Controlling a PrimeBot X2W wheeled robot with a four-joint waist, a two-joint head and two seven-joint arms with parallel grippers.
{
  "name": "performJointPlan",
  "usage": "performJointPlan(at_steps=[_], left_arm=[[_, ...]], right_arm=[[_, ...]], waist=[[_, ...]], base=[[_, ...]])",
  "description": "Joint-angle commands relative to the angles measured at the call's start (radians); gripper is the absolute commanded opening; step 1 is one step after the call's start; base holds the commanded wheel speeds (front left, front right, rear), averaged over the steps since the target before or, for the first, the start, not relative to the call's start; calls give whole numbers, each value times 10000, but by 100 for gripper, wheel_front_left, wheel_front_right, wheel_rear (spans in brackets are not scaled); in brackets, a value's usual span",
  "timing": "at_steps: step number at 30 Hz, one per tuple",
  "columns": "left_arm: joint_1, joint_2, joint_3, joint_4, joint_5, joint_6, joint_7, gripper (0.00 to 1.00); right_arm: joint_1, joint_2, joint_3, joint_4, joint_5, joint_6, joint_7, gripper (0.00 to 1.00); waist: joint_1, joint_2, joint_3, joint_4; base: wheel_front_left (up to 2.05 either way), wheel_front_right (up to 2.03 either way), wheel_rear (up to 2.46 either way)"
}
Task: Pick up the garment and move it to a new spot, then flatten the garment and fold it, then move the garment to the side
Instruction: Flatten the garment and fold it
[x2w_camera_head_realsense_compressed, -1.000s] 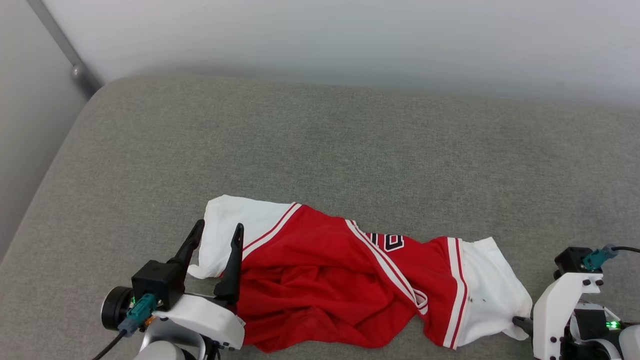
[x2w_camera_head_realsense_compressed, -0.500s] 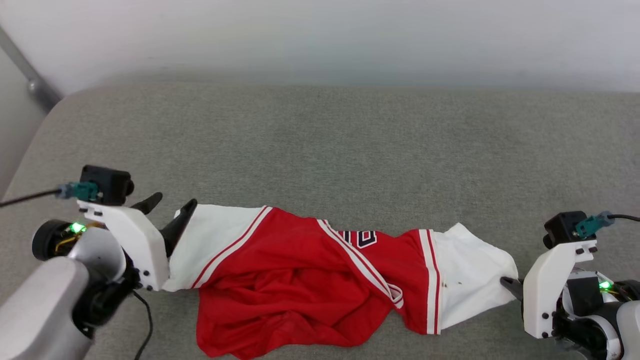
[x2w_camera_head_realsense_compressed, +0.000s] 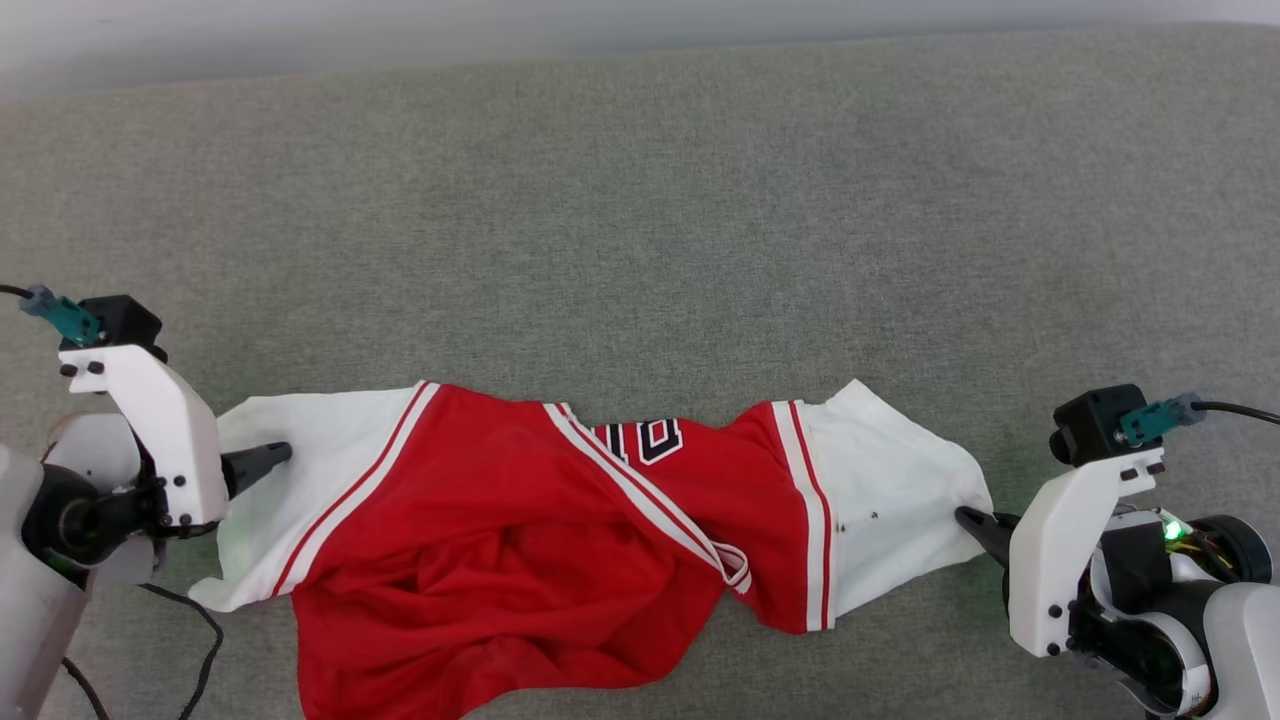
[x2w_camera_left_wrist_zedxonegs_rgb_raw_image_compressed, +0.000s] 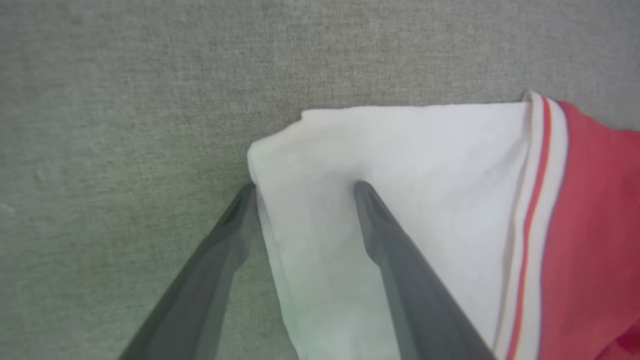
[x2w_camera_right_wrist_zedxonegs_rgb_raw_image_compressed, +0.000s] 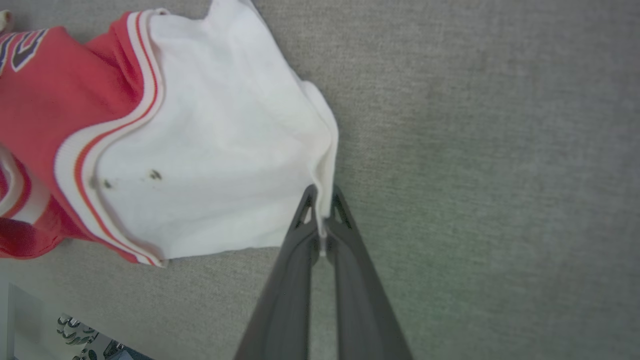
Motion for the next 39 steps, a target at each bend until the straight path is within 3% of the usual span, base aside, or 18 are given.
performJointPlan(at_steps=[1, 3, 4, 5, 6, 13, 20, 26, 32, 39], left_arm=[[21, -145, -145, 237, -69, -17, 201, 100], [93, -394, -232, 531, -174, -43, 324, 96], [177, -530, -310, 677, -207, -62, 405, 53], [254, -629, -394, 773, -214, -90, 429, 34], [302, -733, -442, 840, -226, -131, 390, 0], [54, -998, -582, 1044, 10, -343, -37, 0], [-1202, -505, -290, 589, 804, -393, -1263, 0], [-1957, -403, -321, 318, 1207, -442, -1486, 0], [-3195, -445, -363, 3, 1938, -429, -2046, 0], [-4357, -693, -396, 249, 2543, -269, -2570, 0]], right_arm=[[-158, 28, -27, -16, -25, -4, -73, 0], [-194, 40, -61, 9, -14, -4, -110, 0], [-216, 37, -49, 29, -16, -4, -139, 0], [-235, 26, -63, 42, -21, -4, -171, 0], [-236, 15, -90, 48, -10, -4, -172, 0], [-298, -97, -370, -80, -30, -4, -203, 0], [-910, -505, -755, -372, -252, -5, -558, 0], [-1800, -936, -1005, -423, -360, -5, -525, 0], [-3723, -1345, -1281, -86, -359, -5, -254, 0], [-5774, -1656, -1106, 931, -328, -5, -144, 0]], waist=[[-1, 0, 236, -197], [-1, 0, 315, -241], [-1, 0, 330, -270], [-1, 0, 330, -282], [-1, 0, 338, -275], [-1, 0, 213, -36], [-1, 0, -271, 296], [-1, 0, -967, 463], [-1, 0, -1785, 549], [-1, 0, -1902, 517]], base=[[0, 0, 0], [0, 0, 0], [0, 0, 0], [0, 0, 0], [0, 0, 0], [0, 0, 0], [0, 0, 0], [0, 0, 0], [0, 0, 0], [0, 0, 0]])
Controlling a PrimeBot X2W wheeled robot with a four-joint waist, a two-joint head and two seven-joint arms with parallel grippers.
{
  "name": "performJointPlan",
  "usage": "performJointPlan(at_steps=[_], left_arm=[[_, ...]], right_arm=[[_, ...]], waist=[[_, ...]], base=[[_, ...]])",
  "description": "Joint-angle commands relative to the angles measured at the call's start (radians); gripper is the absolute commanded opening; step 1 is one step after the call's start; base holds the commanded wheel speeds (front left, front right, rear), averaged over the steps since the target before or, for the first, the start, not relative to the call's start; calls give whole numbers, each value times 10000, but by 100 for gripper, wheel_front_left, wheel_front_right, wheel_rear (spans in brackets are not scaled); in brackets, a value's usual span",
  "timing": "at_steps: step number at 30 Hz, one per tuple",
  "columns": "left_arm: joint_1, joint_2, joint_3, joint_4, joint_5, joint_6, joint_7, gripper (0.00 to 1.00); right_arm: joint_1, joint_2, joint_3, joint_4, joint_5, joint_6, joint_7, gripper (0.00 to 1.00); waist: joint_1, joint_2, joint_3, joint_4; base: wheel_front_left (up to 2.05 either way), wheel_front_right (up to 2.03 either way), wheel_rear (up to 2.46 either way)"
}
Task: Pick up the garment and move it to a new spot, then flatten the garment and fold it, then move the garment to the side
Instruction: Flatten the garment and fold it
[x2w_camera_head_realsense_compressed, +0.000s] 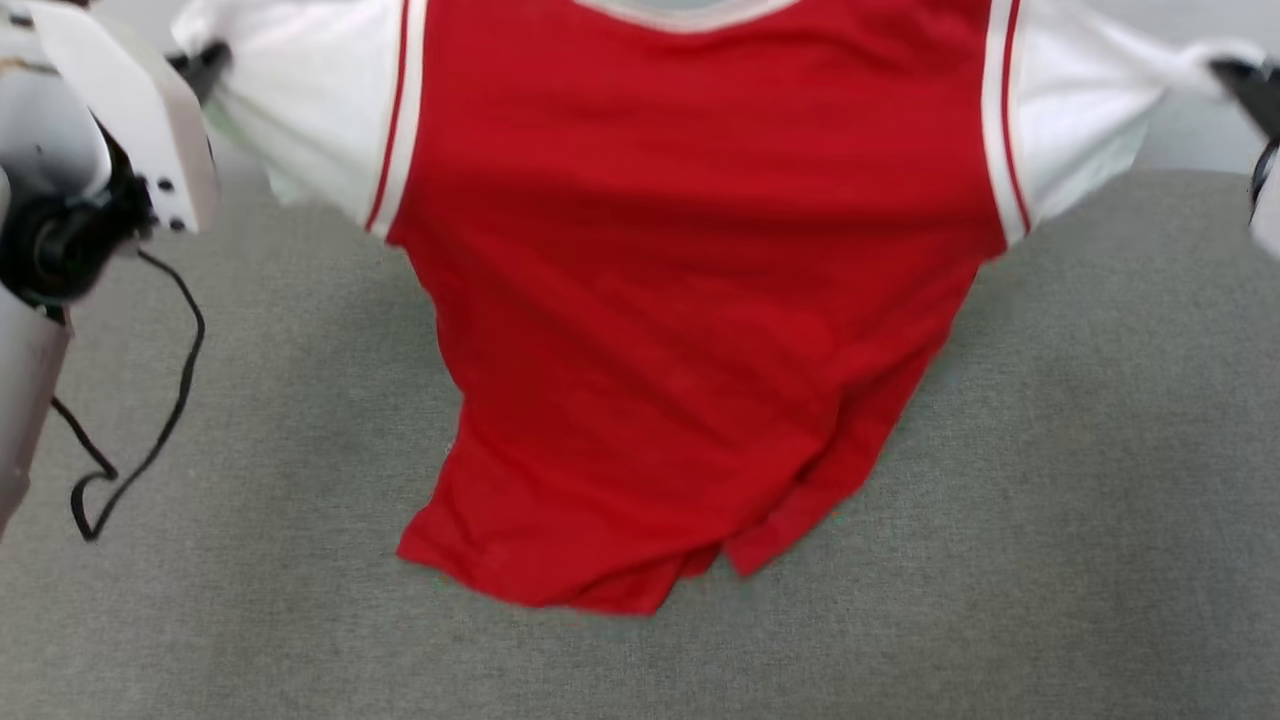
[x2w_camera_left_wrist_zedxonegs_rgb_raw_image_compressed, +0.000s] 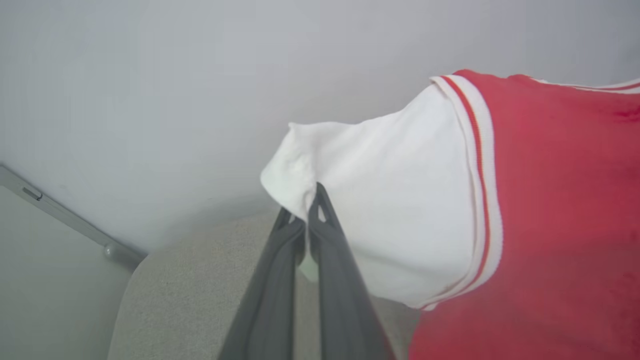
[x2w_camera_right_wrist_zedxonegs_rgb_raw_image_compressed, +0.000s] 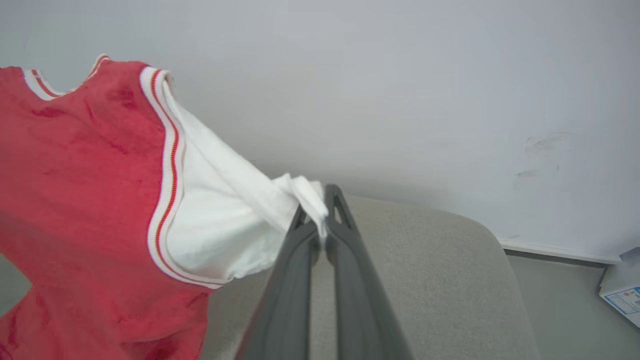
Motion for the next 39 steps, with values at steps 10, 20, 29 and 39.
performJointPlan(at_steps=[10, 20, 29, 39], left_arm=[[-2037, -412, 342, 921, 846, 569, -1678, 0], [-4213, -282, 1041, 1267, 1351, 871, -3613, 0], [-5528, -106, 1279, 844, 1774, 1165, -4516, 0], [-5340, -354, 1472, 920, 1572, 1346, -5216, 0]], right_arm=[[-3290, -404, 1077, 1879, -660, -9, -1559, 0], [-6565, 47, 1570, 3317, -1669, -10, -4026, 0], [-8425, 120, 2139, 4116, -2164, -10, -6069, 0], [-8776, 305, 2547, 4784, -1968, -10, -6910, 0]], waist=[[0, 0, 1243, -217], [0, 0, 3139, -667], [0, 0, 4378, -823], [0, 0, 5609, -686]], base=[[0, 0, 0], [0, 0, 0], [0, 0, 0], [0, 0, 0]])
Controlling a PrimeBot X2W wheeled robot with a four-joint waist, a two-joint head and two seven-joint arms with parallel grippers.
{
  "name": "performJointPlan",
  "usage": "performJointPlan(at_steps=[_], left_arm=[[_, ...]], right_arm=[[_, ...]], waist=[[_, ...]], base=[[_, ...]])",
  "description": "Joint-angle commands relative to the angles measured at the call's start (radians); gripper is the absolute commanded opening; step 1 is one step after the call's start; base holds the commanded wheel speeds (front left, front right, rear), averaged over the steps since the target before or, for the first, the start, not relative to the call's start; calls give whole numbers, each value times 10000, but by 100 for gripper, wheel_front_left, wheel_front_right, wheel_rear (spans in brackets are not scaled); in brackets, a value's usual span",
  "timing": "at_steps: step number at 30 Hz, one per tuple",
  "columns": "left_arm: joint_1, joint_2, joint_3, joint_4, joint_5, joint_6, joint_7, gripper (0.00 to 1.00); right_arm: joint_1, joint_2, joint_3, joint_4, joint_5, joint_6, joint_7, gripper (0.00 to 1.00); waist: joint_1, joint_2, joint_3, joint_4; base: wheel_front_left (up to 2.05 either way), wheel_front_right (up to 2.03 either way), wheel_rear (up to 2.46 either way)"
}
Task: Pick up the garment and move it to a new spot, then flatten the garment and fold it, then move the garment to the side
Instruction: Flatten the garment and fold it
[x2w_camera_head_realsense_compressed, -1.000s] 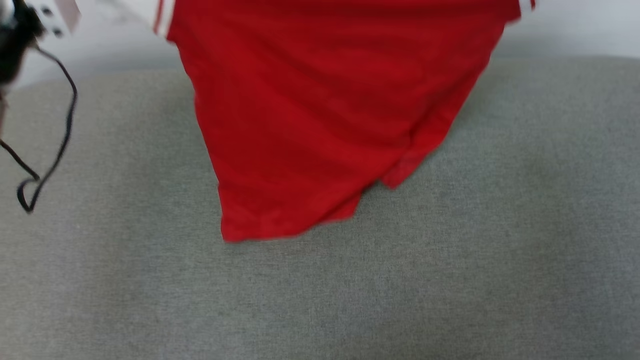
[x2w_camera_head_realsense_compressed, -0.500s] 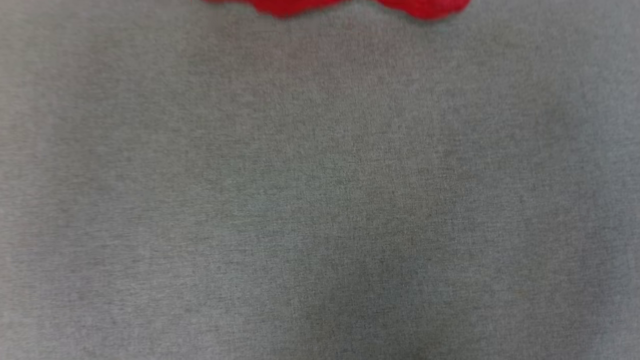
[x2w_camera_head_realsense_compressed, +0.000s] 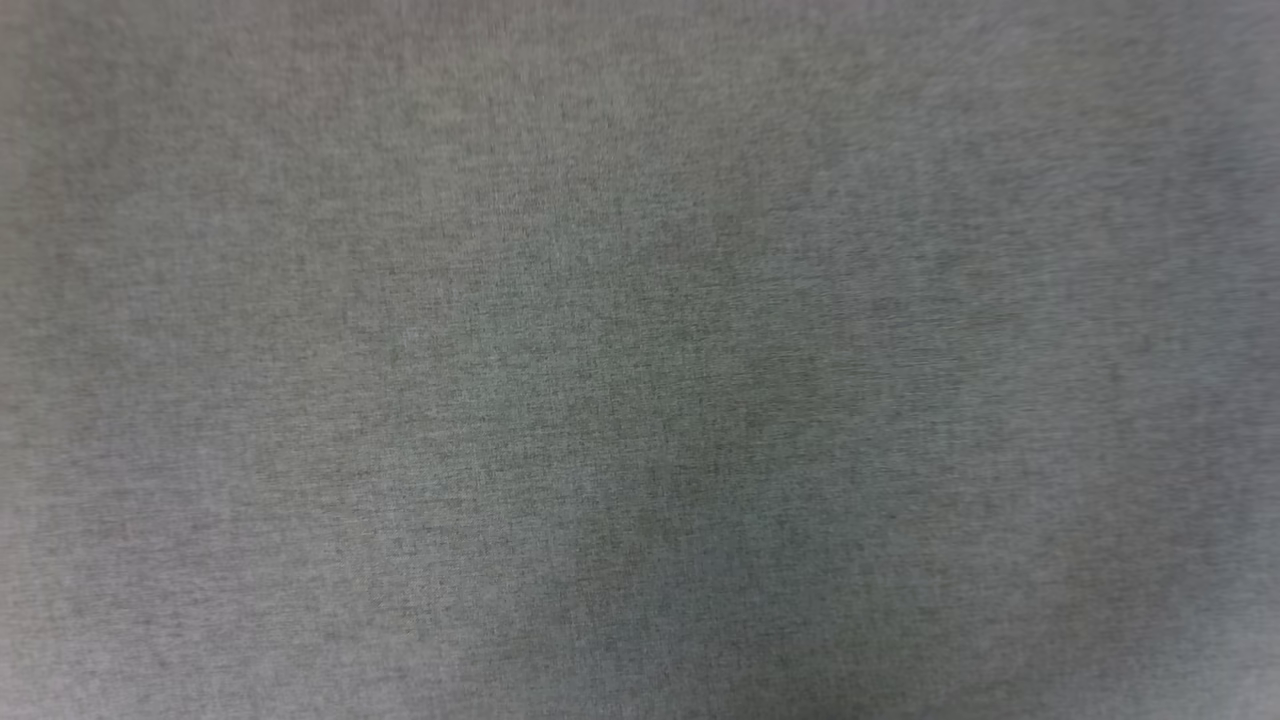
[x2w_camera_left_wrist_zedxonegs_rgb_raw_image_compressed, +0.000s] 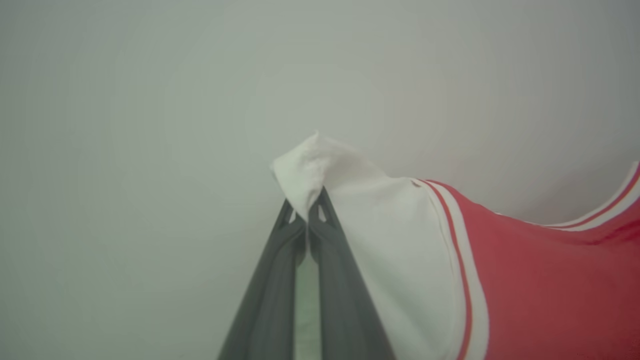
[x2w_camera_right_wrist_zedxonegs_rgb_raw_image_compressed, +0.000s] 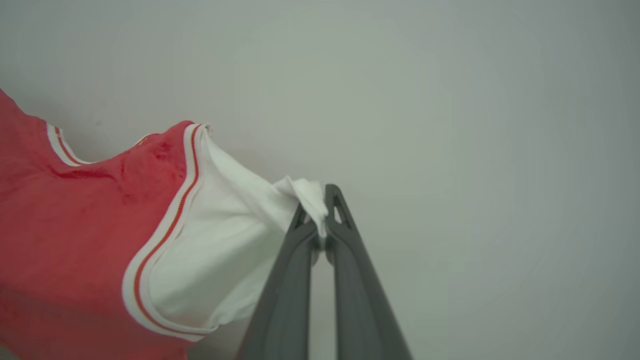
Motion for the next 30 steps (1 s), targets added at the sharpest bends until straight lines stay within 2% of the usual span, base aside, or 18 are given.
performJointPlan(at_steps=[1, 5, 13, 17, 23, 30], left_arm=[[152, -71, 80, 46, -80, 25, -132, 0], [517, -236, 154, 299, -294, -48, -583, 0], [1839, -627, 143, 770, -658, -567, -1510, 0], [3246, -797, 178, 698, -843, -800, -1869, 0], [6057, -814, 628, -90, -1164, -797, -2065, 0], [9731, -940, 1185, -1513, -1157, -351, -2090, 0]], right_arm=[[-26, 40, 16, 103, 91, -14, -113, 0], [258, 108, 177, 574, 387, -14, -360, 0], [1409, -123, 635, 1145, 1292, -14, -778, 0], [2855, -355, 872, 1109, 1867, -14, -793, 0], [5653, -639, 971, 568, 2697, -14, -576, 0], [9146, -740, 647, -523, 3315, -14, -342, 0]], waist=[[-2, 0, 286, 72], [-2, 0, 403, 120], [-2, 0, -162, 402], [-2, 0, -1006, 563], [-2, 0, -2459, 721], [-2, 0, -3976, 790]], base=[[0, 0, 0], [0, 0, 0], [0, 0, 0], [0, 0, 0], [0, 0, 0], [0, 0, 0]])
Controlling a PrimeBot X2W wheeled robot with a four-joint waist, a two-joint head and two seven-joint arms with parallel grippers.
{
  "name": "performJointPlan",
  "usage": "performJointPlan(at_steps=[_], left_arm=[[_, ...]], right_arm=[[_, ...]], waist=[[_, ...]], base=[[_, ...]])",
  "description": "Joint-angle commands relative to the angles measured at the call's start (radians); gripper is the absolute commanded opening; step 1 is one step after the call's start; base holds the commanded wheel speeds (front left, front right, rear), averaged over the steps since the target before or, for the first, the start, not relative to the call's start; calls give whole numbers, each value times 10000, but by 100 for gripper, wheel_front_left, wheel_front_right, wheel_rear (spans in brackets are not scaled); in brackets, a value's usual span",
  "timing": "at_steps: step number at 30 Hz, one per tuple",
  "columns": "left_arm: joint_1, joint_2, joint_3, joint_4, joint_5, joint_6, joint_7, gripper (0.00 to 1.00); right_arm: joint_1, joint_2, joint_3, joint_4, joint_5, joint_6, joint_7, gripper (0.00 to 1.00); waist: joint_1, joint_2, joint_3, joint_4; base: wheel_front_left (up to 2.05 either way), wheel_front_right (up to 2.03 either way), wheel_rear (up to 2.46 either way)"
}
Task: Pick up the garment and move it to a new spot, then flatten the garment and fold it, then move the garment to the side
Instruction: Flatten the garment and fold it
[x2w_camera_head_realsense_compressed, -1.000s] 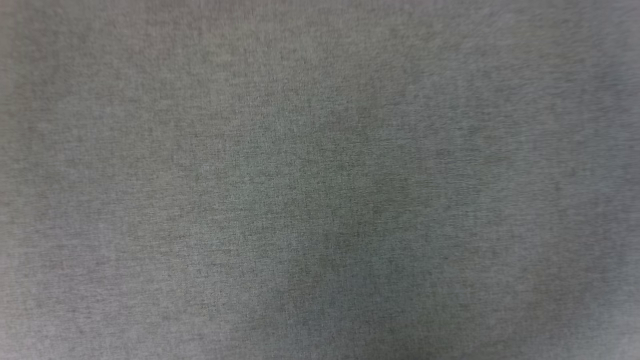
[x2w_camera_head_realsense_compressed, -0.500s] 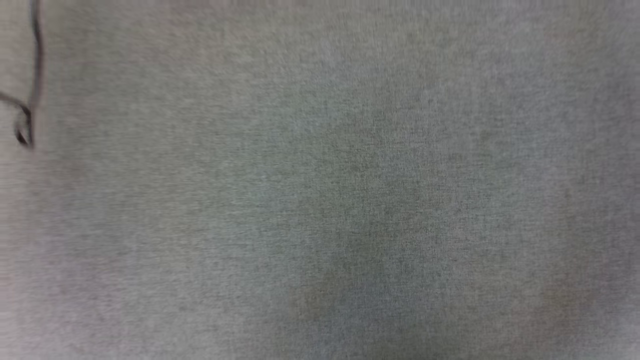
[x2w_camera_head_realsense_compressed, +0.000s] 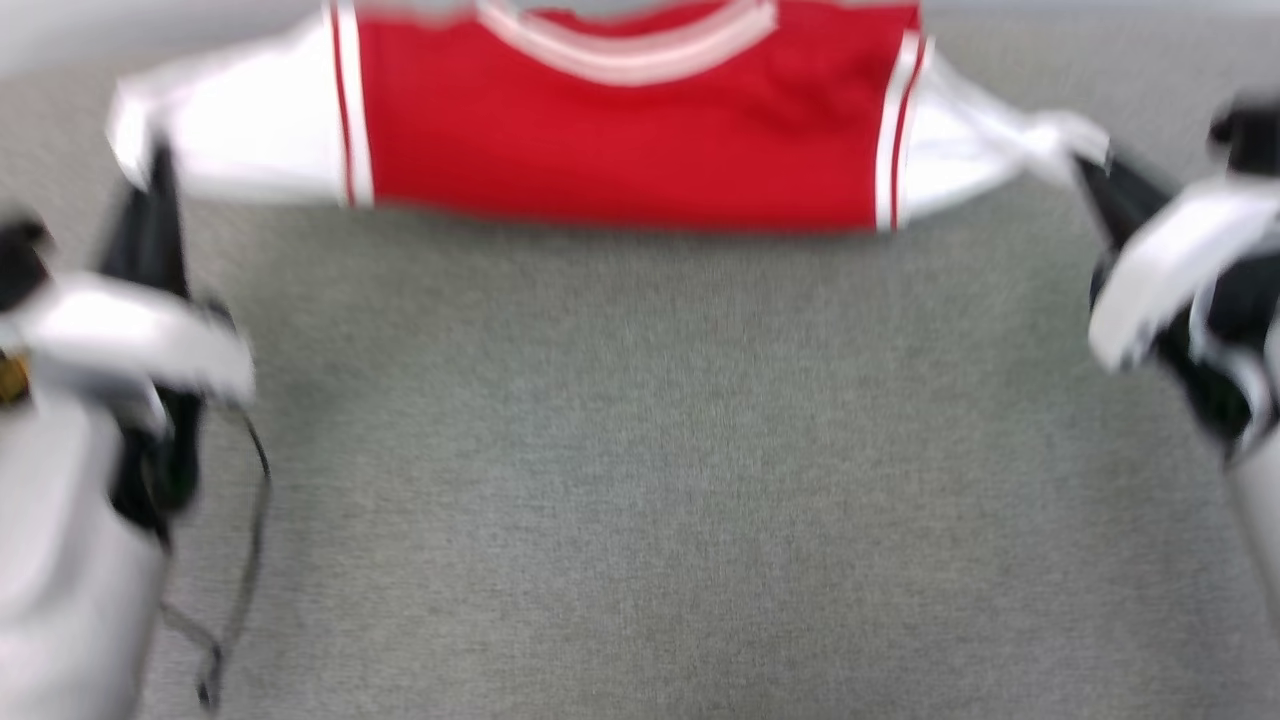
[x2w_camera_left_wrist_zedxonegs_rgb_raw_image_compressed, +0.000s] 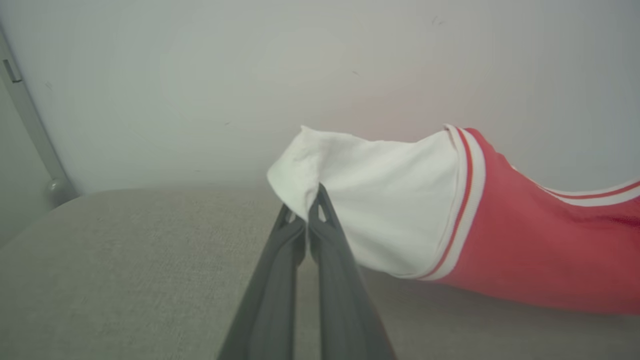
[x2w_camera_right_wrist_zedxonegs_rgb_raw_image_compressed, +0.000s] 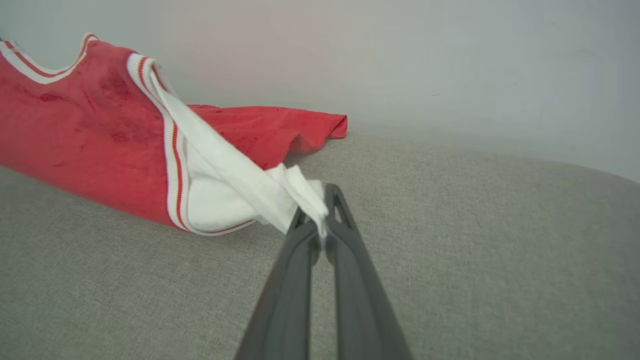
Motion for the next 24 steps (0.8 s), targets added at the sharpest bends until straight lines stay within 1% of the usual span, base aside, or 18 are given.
performJointPlan(at_steps=[1, 4, 6, 8, 9, 14, 19, 24], left_arm=[[735, -38, 57, -298, 67, 128, -68, 0], [2235, -46, 294, -945, 31, 512, -69, 0], [3197, -203, 507, -1495, -146, 739, -70, 0], [4282, -211, 705, -2044, -246, 1061, -61, 0], [4282, -211, 705, -2044, -246, 1061, -61, 0], [6412, -277, 743, -3303, -402, 1723, 108, 0], [7837, -374, 415, -3772, -462, 2150, 496, 0], [8871, -326, 365, -4019, -379, 2618, 584, 0]], right_arm=[[769, 8, -164, -225, 102, -14, 28, 0], [2224, 182, -386, -827, 152, -13, 199, 0], [3176, 268, -692, -1239, 175, -14, 208, 0], [4197, 494, -958, -1603, 119, -14, 311, 0], [4197, 494, -958, -1603, 119, -14, 311, 0], [6356, 974, -1872, -2511, -78, -14, 711, 0], [8196, 1641, -2872, -3416, -482, -13, 1371, 0], [9663, 2280, -3764, -4380, -932, -14, 2452, 0]], waist=[[1, 0, -934, 114], [1, 0, -1455, 28], [1, 0, -1769, -14], [1, 0, -2050, -111], [1, 0, -2050, -111], [1, 0, -2441, -167], [1, 0, -2599, -170], [1, 0, -2765, -149]], base=[[0, 0, 0], [0, 0, 0], [0, 0, 0], [0, 0, 0], [0, 0, 0], [0, 0, 0], [0, 0, 0], [0, 0, 0]])
